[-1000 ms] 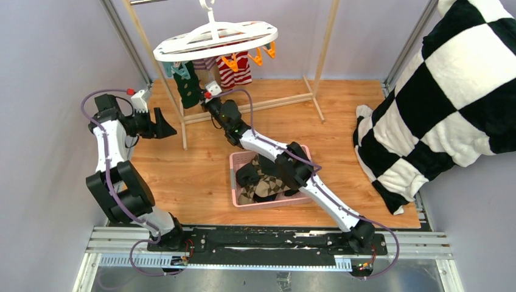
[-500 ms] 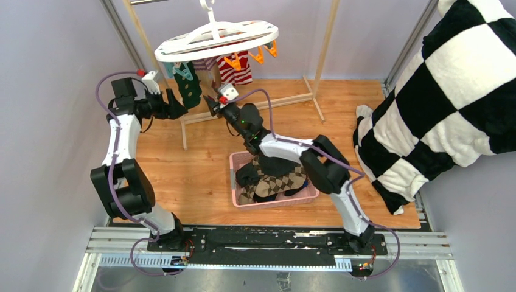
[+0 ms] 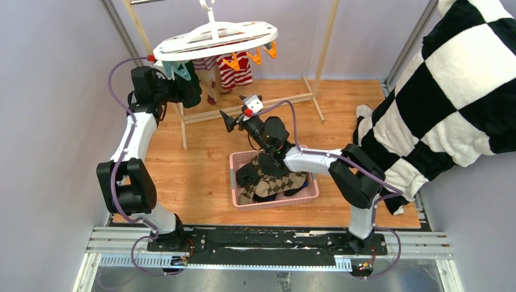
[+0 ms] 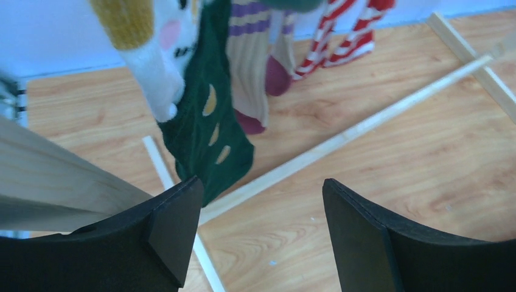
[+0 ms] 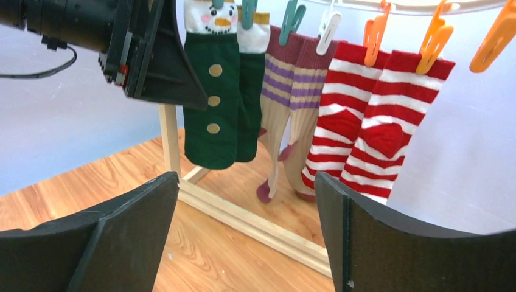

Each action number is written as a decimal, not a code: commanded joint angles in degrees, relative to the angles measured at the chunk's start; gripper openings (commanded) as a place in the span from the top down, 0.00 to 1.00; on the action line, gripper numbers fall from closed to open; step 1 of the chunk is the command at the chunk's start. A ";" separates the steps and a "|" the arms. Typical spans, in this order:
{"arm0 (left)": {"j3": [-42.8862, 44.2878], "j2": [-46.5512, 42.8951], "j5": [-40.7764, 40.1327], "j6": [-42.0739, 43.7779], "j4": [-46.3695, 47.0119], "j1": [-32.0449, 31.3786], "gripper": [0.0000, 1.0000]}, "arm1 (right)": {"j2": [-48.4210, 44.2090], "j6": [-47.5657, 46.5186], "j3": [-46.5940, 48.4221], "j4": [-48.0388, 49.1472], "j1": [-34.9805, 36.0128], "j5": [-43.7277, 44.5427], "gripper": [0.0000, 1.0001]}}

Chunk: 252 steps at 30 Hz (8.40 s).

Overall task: Remove the socks clipped to the hanger
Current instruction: Remove the sock from the hanger.

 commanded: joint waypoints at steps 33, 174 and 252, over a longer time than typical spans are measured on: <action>0.87 12.84 -34.91 -0.73 20.71 -6.54 0.21 | -7.77 4.05 -5.46 0.00 -0.12 1.81 0.07; -0.54 -23.46 15.45 -28.66 -12.94 -25.26 0.00 | -37.97 38.45 -13.51 -26.16 -10.92 -50.03 1.00; -7.97 -29.50 24.18 -35.00 -7.95 -21.57 1.00 | -7.00 52.38 20.60 -20.58 -14.26 -35.20 0.19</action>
